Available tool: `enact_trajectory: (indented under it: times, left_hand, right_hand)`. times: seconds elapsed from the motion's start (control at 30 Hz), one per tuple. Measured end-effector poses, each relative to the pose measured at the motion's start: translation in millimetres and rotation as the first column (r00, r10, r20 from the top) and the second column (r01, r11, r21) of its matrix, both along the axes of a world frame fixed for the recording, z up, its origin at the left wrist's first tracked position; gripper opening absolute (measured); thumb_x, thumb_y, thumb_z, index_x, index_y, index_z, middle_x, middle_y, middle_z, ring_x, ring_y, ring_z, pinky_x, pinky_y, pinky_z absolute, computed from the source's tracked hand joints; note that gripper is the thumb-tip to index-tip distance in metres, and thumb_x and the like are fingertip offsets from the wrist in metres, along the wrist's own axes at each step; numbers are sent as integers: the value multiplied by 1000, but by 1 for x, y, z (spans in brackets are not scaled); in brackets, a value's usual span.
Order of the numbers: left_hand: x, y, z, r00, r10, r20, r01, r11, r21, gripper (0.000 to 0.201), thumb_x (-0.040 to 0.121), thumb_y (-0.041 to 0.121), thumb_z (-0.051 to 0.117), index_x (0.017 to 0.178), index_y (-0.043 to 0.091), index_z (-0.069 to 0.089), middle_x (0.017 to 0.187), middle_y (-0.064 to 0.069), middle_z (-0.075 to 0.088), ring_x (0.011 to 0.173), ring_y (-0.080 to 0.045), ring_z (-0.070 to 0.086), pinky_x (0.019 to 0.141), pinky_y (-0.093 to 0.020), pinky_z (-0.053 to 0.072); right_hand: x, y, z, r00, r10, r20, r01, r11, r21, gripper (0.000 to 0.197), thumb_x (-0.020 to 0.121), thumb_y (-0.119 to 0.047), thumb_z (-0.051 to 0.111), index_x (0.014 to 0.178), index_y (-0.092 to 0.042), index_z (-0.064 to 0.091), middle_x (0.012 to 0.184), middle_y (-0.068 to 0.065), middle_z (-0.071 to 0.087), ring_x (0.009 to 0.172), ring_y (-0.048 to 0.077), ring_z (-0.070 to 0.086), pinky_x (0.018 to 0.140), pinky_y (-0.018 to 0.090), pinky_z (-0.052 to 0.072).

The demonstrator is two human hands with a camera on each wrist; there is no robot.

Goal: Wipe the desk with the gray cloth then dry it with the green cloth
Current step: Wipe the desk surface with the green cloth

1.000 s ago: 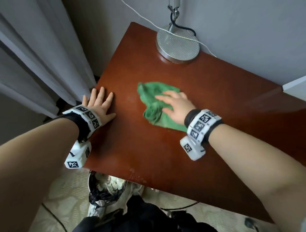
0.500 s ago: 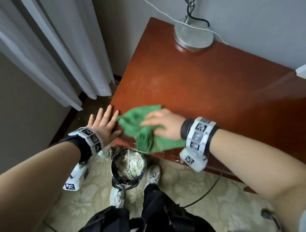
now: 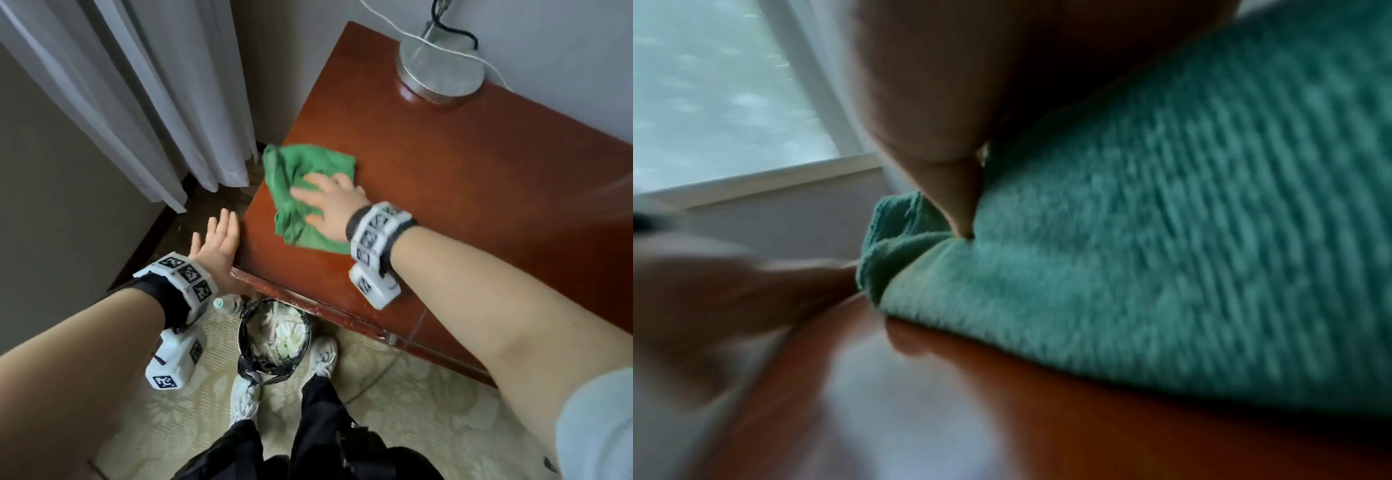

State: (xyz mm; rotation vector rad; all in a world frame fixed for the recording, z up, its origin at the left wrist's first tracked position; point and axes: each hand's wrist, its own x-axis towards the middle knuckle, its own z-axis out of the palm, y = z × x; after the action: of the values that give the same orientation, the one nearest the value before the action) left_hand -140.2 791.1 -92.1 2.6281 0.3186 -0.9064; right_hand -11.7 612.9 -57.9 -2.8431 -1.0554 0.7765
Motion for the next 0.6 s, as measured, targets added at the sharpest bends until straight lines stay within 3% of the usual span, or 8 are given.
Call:
enact_trajectory:
  times: [0.13, 0.2, 0.27, 0.33, 0.43, 0.5, 0.53, 0.6]
  left_hand:
    - [0, 5, 15, 994, -96, 60, 92, 993, 73, 112, 80, 29, 69, 147, 22, -20, 153, -4, -27, 143, -24, -20, 117, -44, -7]
    - [10, -5, 22, 978, -196, 69, 189, 977, 96, 105, 82, 27, 64, 146, 28, -19, 153, -2, -28, 143, -25, -20, 116, -44, -7]
    - [21, -22, 24, 957, -283, 62, 276, 956, 100, 94, 88, 29, 57, 147, 29, -17, 153, -2, -27, 143, -26, -21, 115, -44, -8]
    - [25, -39, 21, 938, -344, 50, 337, 935, 107, 81, 94, 38, 45, 148, 27, -15, 154, -3, -25, 143, -27, -20, 115, -44, -9]
    - [21, -56, 9, 927, -376, 12, 369, 916, 160, 74, 96, 49, 32, 148, 26, -14, 154, -6, -27, 142, -28, -22, 115, -42, -10]
    - [19, -59, 5, 926, -377, 3, 368, 907, 204, 73, 96, 53, 28, 148, 26, -16, 153, -6, -28, 142, -27, -23, 116, -42, -11]
    - [19, -59, 5, 927, -374, 2, 365, 906, 212, 73, 95, 54, 27, 147, 27, -17, 153, -5, -28, 142, -27, -22, 116, -42, -10]
    - [19, -60, 4, 928, -372, 8, 362, 906, 219, 73, 95, 55, 25, 147, 27, -17, 154, -5, -27, 142, -27, -22, 116, -43, -10]
  right_hand:
    - [-72, -43, 18, 877, 414, -245, -423, 906, 20, 54, 91, -19, 49, 137, -45, 37, 153, -14, 22, 135, 23, 18, 110, 46, 25]
    - [-84, -72, 27, 855, 430, -291, -447, 895, 10, 53, 91, -15, 49, 136, -42, 42, 150, -14, 28, 133, 21, 21, 109, 43, 28]
    - [-74, -102, 34, 966, 174, -192, -165, 984, 62, 54, 92, -12, 47, 137, -40, 40, 150, -10, 29, 134, 23, 23, 112, 41, 24]
    - [-49, -134, 34, 965, -262, -28, 263, 956, 130, 53, 94, -15, 46, 140, -38, 35, 151, -3, 27, 133, 30, 24, 112, 38, 20]
    - [-19, -183, 19, 650, -750, 123, 756, 655, -4, 51, 95, -24, 41, 143, -38, 29, 153, -1, 19, 132, 35, 25, 111, 41, 24]
    - [-19, -200, 4, 498, -857, 133, 867, 488, -102, 50, 95, -28, 38, 141, -42, 27, 154, -3, 15, 132, 35, 25, 111, 46, 26]
    - [-25, -199, -1, 494, -861, 125, 869, 483, -108, 49, 95, -29, 38, 141, -44, 28, 154, -4, 15, 131, 35, 25, 109, 47, 27]
    - [-47, -185, -5, 648, -752, 118, 761, 644, -74, 50, 95, -31, 39, 141, -43, 26, 154, -5, 14, 133, 34, 22, 107, 47, 31]
